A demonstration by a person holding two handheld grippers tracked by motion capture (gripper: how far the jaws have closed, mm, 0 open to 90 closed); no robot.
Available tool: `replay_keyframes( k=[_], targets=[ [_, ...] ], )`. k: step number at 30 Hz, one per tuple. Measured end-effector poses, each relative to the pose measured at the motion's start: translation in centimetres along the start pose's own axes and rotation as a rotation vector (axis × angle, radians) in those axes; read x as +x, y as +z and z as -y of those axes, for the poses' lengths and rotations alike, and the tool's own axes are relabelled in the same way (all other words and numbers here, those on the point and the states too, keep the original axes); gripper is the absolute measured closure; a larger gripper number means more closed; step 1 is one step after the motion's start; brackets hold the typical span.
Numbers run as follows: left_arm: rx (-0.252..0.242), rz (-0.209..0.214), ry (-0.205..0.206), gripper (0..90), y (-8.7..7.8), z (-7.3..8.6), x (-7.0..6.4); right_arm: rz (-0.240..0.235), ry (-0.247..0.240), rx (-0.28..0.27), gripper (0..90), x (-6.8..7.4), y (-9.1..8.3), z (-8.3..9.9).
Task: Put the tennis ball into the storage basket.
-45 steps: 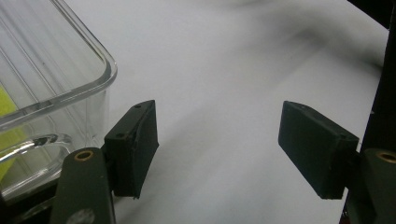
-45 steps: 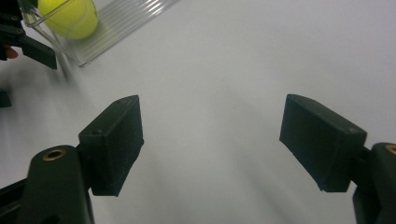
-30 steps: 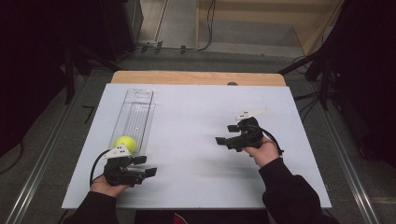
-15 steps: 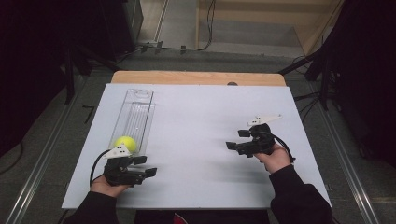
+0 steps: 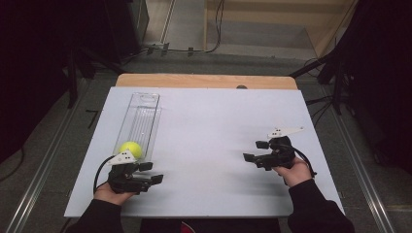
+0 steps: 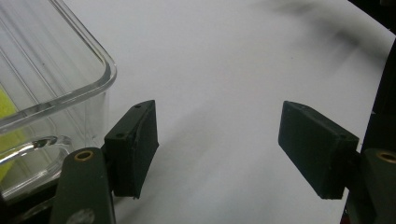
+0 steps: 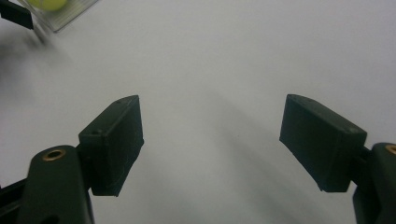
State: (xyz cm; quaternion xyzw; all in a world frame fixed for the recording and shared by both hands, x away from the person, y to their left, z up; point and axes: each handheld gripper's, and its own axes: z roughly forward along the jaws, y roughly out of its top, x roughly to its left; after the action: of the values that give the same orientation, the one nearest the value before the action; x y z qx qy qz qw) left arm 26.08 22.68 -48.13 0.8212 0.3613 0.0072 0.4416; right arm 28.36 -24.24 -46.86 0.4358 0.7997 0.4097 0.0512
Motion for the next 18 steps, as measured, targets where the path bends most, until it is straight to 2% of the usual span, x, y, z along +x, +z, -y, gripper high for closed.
replay_keyframes(
  k=[18],
  targets=[
    [-0.001,-0.001,0.003,29.2,0.0,0.0,0.0,0.016,0.044,0.000,19.5,-0.8,-1.3,3.0]
  ],
)
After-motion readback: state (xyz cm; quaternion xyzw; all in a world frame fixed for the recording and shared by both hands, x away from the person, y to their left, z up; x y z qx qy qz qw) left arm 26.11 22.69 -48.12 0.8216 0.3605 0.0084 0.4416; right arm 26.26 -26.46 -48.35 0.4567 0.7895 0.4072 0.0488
